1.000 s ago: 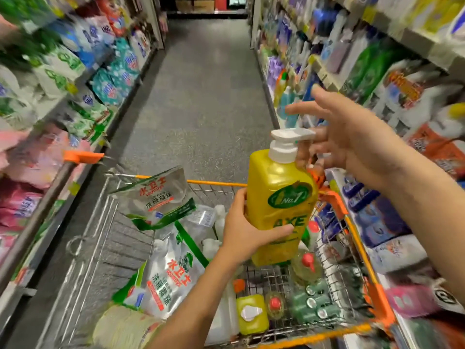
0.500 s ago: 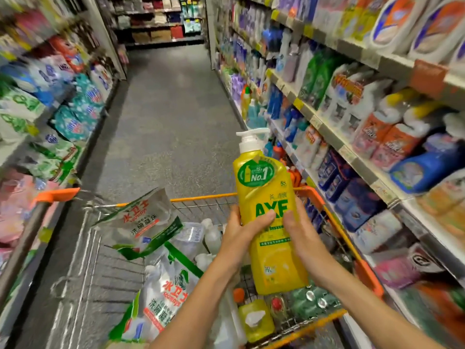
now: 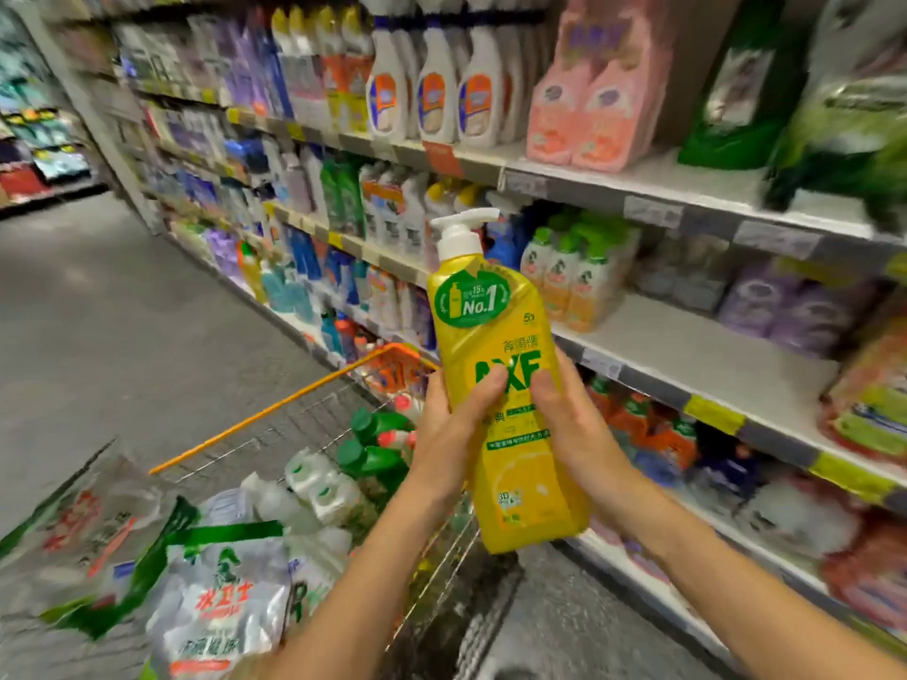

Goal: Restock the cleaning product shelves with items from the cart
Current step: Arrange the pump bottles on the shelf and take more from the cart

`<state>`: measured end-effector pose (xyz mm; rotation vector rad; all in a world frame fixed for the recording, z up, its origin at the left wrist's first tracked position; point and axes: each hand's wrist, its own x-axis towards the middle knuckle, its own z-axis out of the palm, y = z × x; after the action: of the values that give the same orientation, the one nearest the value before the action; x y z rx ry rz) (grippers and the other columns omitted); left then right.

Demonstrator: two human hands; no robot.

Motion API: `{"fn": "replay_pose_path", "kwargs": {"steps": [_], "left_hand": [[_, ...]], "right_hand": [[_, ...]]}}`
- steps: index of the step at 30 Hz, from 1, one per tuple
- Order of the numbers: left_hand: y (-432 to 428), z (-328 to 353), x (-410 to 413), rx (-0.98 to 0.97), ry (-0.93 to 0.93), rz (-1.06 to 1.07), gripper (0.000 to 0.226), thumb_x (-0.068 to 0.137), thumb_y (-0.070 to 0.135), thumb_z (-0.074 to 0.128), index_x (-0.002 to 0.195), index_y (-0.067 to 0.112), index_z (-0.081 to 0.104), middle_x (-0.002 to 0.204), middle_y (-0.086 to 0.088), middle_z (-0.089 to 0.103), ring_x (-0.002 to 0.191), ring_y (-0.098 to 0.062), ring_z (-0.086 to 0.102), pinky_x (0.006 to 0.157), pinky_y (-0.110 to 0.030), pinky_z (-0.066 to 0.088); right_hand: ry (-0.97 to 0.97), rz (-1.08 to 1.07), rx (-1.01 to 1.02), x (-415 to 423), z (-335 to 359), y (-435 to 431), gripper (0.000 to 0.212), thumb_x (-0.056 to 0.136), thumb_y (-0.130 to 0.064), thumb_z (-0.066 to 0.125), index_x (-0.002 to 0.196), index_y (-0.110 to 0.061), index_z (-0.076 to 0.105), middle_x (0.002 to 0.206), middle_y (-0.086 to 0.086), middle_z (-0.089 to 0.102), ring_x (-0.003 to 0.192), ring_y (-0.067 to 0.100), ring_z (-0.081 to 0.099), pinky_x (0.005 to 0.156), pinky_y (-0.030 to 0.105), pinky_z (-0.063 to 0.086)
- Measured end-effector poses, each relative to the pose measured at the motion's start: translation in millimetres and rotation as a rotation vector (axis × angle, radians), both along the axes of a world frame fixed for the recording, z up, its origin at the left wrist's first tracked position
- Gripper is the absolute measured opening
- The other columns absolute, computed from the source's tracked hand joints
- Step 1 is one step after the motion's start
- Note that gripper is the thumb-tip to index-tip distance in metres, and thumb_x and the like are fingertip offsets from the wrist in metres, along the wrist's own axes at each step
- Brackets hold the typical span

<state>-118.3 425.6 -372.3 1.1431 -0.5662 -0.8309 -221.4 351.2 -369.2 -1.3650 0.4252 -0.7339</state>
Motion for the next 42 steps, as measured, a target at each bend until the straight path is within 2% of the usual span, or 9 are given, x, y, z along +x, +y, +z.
{"fn": "replay_pose_path", "kwargs": {"steps": [7,12,16,22,27,29,35,39,42], "left_hand": [[-34,35,-162,-0.036,-0.089,-0.324,0.084,0.057,0.047,0.077,0.126,0.005,0.054,0.115,-0.014,0.069,0.106,-0.033,0.066,0.092,-0.049,0.053],[-44,52,-296,-0.066,-0.130,-0.526,0.093,0.052,0.059,0.084,0.125,0.008,0.057,0.117,-0.012,0.069,0.108,-0.034,0.065,0.096,-0.057,0.048],[-43,62,-392,-0.106,-0.122,-0.673,0.085,0.059,0.050,0.080,0.127,0.006,0.055,0.118,-0.013,0.068,0.107,-0.032,0.066,0.095,-0.054,0.051],[-62,71,-504,-0.116,-0.149,-0.838,0.084,0.056,0.050,0.078,0.125,0.008,0.056,0.111,-0.008,0.071,0.100,-0.026,0.070,0.084,-0.041,0.057],[-112,76,-592,-0.122,-0.201,-0.979,0.087,0.050,0.054,0.079,0.121,0.011,0.056,0.107,-0.005,0.073,0.094,-0.021,0.072,0.076,-0.035,0.059],[-138,78,-632,-0.135,-0.206,-1.036,0.088,0.050,0.055,0.079,0.122,0.010,0.056,0.108,-0.006,0.072,0.095,-0.021,0.071,0.077,-0.035,0.059],[-230,86,-763,-0.119,-0.219,-1.164,0.094,0.042,0.069,0.085,0.117,0.017,0.061,0.109,-0.005,0.072,0.100,-0.027,0.069,0.092,-0.053,0.052],[-271,103,-845,-0.131,-0.217,-1.268,0.090,0.046,0.064,0.086,0.119,0.018,0.061,0.109,-0.004,0.072,0.099,-0.025,0.070,0.091,-0.052,0.053],[-294,111,-901,-0.165,-0.232,-1.302,0.079,0.056,0.056,0.080,0.122,0.018,0.060,0.110,-0.001,0.072,0.098,-0.021,0.070,0.090,-0.048,0.055]], "right_hand": [[-0.045,-0.343,-0.058,-188,35,12,0.086,0.075,-0.068,0.063,0.145,-0.026,0.035,0.129,-0.004,0.062,0.112,0.015,0.064,0.079,0.028,0.056],[-0.075,-0.541,-0.073,-330,54,31,0.060,0.093,-0.045,0.053,0.146,-0.029,0.030,0.133,-0.004,0.059,0.115,0.014,0.062,0.084,0.031,0.057],[-0.099,-0.661,-0.071,-424,65,50,0.058,0.089,-0.040,0.051,0.143,-0.026,0.036,0.124,-0.001,0.065,0.104,0.013,0.067,0.071,0.025,0.055],[-0.091,-0.864,-0.083,-530,69,52,0.053,0.083,-0.042,0.049,0.134,-0.030,0.045,0.117,-0.006,0.069,0.100,0.010,0.068,0.069,0.022,0.054],[-0.082,-1.004,-0.106,-615,70,21,0.036,0.085,-0.039,0.042,0.121,-0.039,0.047,0.096,-0.028,0.070,0.089,-0.003,0.068,0.063,0.015,0.053],[-0.076,-1.059,-0.122,-650,73,2,0.034,0.085,-0.039,0.041,0.119,-0.039,0.048,0.092,-0.025,0.071,0.084,-0.001,0.069,0.061,0.016,0.053],[-0.095,-1.265,-0.102,-762,86,-64,0.047,0.082,-0.043,0.045,0.127,-0.028,0.051,0.096,-0.010,0.074,0.085,0.010,0.072,0.061,0.023,0.056],[-0.108,-1.389,-0.046,-838,95,-102,0.020,0.094,-0.036,0.040,0.112,-0.042,0.047,0.075,-0.030,0.069,0.069,-0.005,0.068,0.054,0.017,0.053],[-0.128,-1.370,-0.039,-898,96,-128,0.041,0.082,-0.046,0.045,0.122,-0.041,0.047,0.088,-0.020,0.073,0.081,0.005,0.072,0.059,0.023,0.057]]}}
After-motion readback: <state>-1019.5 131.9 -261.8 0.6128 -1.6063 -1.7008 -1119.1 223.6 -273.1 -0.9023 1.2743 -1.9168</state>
